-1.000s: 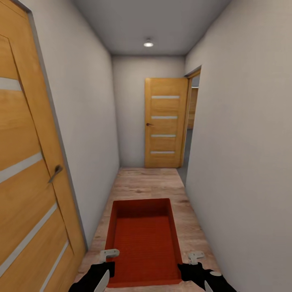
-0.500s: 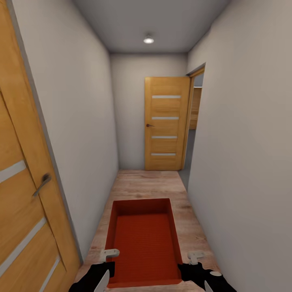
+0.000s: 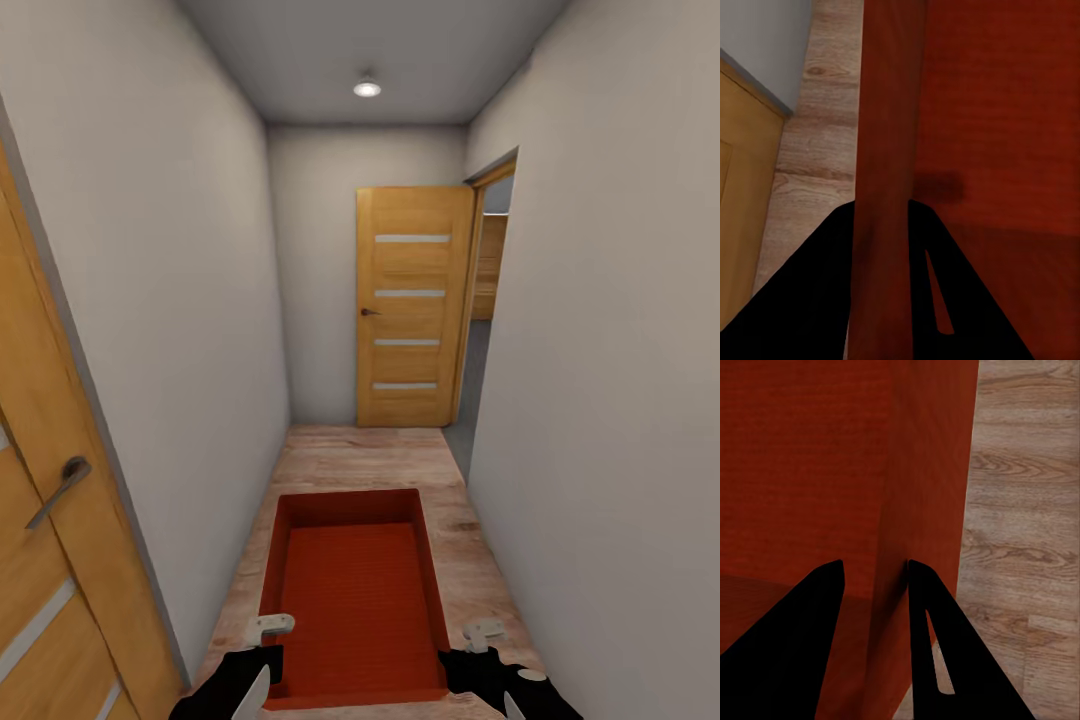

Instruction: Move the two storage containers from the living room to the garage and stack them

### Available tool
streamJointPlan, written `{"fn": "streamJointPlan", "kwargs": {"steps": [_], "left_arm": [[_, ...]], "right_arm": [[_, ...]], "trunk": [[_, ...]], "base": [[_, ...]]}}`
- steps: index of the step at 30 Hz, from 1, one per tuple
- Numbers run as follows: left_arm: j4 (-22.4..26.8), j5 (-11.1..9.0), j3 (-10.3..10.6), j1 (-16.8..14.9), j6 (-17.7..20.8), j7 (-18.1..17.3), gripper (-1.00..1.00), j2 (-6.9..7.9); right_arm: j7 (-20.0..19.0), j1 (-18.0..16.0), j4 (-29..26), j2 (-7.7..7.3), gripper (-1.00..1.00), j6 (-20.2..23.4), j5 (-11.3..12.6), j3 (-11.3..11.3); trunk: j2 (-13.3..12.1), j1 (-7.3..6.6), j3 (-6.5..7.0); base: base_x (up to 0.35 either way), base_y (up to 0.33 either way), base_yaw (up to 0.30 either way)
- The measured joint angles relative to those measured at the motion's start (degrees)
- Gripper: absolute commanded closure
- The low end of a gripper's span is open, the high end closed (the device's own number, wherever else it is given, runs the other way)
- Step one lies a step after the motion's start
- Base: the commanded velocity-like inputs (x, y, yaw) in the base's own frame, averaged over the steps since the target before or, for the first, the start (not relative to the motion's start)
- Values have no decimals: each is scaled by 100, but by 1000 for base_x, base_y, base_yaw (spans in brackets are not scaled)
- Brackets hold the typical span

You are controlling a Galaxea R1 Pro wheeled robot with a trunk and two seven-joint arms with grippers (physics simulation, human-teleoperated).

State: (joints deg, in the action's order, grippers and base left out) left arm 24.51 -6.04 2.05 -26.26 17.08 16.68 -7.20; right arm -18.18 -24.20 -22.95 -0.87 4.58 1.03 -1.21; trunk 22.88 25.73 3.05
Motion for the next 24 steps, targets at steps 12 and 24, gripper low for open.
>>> {"fn": "streamJointPlan", "kwargs": {"steps": [12,24], "left_arm": [[-2,1,-2,0,0,-1,100,0],[2,-4,7,0,0,2,100,1]], "right_arm": [[-2,0,1,0,100,1,-3,3],[-2,0,0,-2,100,-2,6,-2]], "trunk": [[0,0,0],[0,0,0]], "base": [[325,0,0],[325,0,0]]}}
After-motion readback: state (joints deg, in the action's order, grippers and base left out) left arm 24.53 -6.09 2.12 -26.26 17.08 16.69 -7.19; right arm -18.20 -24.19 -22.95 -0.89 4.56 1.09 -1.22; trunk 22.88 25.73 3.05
